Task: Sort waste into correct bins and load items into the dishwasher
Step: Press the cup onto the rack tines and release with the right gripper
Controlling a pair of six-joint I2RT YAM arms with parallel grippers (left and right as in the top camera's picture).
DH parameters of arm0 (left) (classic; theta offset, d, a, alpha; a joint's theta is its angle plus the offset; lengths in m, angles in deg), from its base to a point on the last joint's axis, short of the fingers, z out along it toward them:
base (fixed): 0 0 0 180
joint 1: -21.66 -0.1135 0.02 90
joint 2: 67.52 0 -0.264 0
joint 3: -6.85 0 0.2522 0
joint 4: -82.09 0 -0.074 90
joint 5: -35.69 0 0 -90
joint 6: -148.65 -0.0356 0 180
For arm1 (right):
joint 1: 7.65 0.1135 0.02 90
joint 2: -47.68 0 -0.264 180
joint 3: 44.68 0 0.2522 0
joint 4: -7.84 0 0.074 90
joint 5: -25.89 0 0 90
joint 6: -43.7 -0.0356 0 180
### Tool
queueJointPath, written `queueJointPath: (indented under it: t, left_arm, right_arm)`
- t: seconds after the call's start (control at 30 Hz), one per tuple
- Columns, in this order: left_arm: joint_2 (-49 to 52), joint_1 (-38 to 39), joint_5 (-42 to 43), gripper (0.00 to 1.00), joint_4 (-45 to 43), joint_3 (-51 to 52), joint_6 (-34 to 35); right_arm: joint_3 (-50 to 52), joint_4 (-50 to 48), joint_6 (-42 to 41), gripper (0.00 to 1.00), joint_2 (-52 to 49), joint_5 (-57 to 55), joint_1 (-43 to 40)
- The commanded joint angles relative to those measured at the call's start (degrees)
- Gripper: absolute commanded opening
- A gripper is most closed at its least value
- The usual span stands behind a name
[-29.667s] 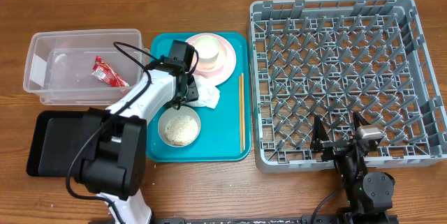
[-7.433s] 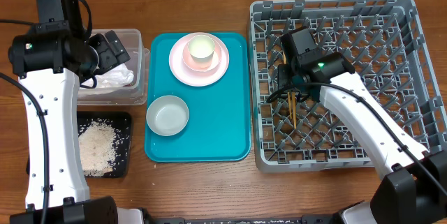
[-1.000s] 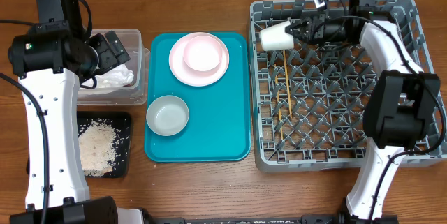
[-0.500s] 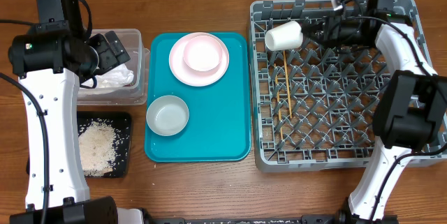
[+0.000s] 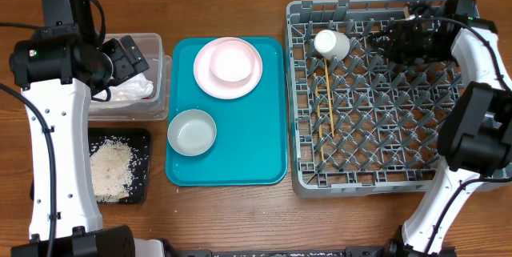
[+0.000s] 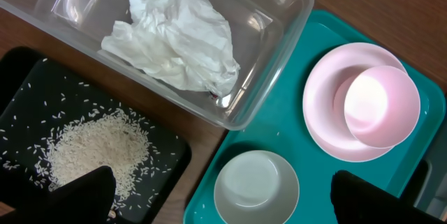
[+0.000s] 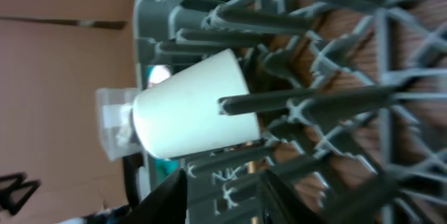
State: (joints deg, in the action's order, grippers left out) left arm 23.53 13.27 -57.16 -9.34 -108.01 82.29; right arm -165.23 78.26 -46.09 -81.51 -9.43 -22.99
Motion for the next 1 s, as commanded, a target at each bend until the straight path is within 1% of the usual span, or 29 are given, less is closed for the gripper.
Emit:
queueJointPath:
  t: [0.0, 0.03, 0.17, 0.3, 0.53, 0.63, 0.77, 0.97]
  left_arm:
    - [0.0, -0.2, -0.3, 1.00, 0.0, -0.9, -0.3]
    - [0.0, -0.2, -0.3, 1.00, 0.0, -0.9, -0.3]
    - [0.0, -0.2, -0.3, 1.00, 0.0, -0.9, -0.3]
    - [0.0, -0.2, -0.3, 1.00, -0.1, -0.9, -0.3]
    - [0.0, -0.2, -0.3, 1.00, 0.0, -0.9, -0.3]
    - [0.0, -0.2, -0.3, 1.00, 0.0, -0.9, -0.3]
    - [0.0, -0.2, -0.3, 1.00, 0.0, -0.9, -0.3]
    - [0.0, -0.2, -0.3, 1.00, -0.1, -0.9, -0.3]
  right_arm:
    - [-5.1, 1.6, -0.6, 0.27, 7.8, -9.7, 2.3]
    - [-5.6, 2.3, -0.6, 0.24, 9.3, -12.4, 3.6]
    - [-5.9, 3.1, -0.2, 0.05, 14.1, -23.1, 10.0]
    - [-5.5, 3.2, -0.2, 0.04, 14.7, -35.7, 19.1]
    - [-4.1, 1.9, -0.2, 0.04, 11.5, -50.2, 28.2]
    - [-4.1, 1.6, -0.3, 0.04, 9.8, -55.1, 29.6]
    - [-4.1, 1.1, -3.8, 0.04, 8.7, -62.1, 29.1]
    - [-4.1, 1.8, -5.0, 0.04, 8.7, -62.6, 26.8]
